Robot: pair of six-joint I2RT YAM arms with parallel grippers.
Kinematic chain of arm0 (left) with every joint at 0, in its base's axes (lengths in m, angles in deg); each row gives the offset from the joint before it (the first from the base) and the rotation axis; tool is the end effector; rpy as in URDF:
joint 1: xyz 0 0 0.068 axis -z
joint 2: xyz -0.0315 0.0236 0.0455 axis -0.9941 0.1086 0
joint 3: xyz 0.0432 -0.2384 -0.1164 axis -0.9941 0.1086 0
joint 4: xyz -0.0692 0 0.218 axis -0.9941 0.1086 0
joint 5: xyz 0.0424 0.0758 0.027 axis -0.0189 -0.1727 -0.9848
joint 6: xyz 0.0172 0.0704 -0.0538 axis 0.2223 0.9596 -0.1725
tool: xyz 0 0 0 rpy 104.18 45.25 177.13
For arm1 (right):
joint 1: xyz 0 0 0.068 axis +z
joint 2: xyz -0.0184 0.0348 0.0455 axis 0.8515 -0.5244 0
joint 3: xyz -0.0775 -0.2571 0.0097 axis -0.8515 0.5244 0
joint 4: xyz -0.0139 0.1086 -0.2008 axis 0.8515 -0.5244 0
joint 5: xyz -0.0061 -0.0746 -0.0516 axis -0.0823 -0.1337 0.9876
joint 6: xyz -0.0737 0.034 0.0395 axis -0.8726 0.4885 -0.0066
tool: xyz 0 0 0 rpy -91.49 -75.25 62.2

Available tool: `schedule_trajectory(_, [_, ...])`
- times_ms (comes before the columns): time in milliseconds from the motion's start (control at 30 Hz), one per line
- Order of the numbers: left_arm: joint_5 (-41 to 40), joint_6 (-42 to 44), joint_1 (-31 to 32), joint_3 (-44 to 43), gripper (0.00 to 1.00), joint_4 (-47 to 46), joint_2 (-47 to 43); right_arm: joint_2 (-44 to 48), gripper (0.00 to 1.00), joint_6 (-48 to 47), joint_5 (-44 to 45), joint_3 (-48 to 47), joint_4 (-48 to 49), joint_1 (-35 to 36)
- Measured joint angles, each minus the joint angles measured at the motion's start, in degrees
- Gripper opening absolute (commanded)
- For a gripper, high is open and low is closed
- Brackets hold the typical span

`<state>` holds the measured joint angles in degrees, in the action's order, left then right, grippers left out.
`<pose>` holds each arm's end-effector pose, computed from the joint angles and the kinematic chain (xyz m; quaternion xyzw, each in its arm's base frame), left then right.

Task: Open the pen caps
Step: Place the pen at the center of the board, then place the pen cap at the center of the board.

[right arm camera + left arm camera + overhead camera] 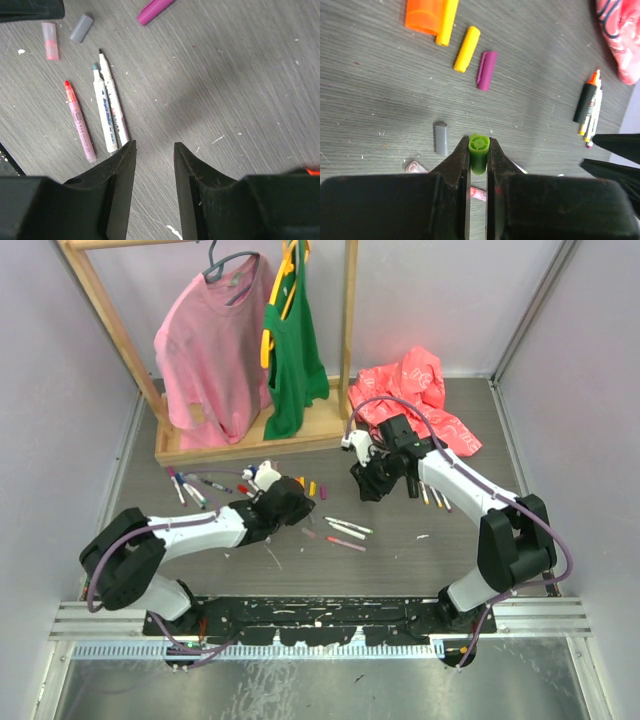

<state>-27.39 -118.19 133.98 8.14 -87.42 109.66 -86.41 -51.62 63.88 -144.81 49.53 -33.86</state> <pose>0.2130 -0.2115 0.1795 -0.2513 0.8602 -0.2861 0.3393 0.2559 0.1523 0.2087 -0.4629 0.8329 0.1930 0.2339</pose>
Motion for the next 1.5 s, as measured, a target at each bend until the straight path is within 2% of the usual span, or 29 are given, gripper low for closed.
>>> schedule_trajectory(333, [-0.3,-2.3,0.4,-9.6,0.00,7.8,10.3,1.3,0.42,0.7,0.1,0.0,1.0,-1.9])
schedule_trajectory(500, [0.0,-2.3,0.4,-11.8,0.00,9.9,13.6,1.3,0.42,0.9,0.1,0.1,1.1,-2.2])
schedule_trajectory(1033, [0.2,-1.0,0.4,-14.1,0.03,12.8,16.5,1.3,0.43,1.1,0.1,0.2,1.2,-2.6])
schedule_trajectory(1500, [0.5,-1.0,0.5,-14.6,0.12,14.2,16.8,1.3,0.43,1.1,0.1,0.2,1.2,-2.6])
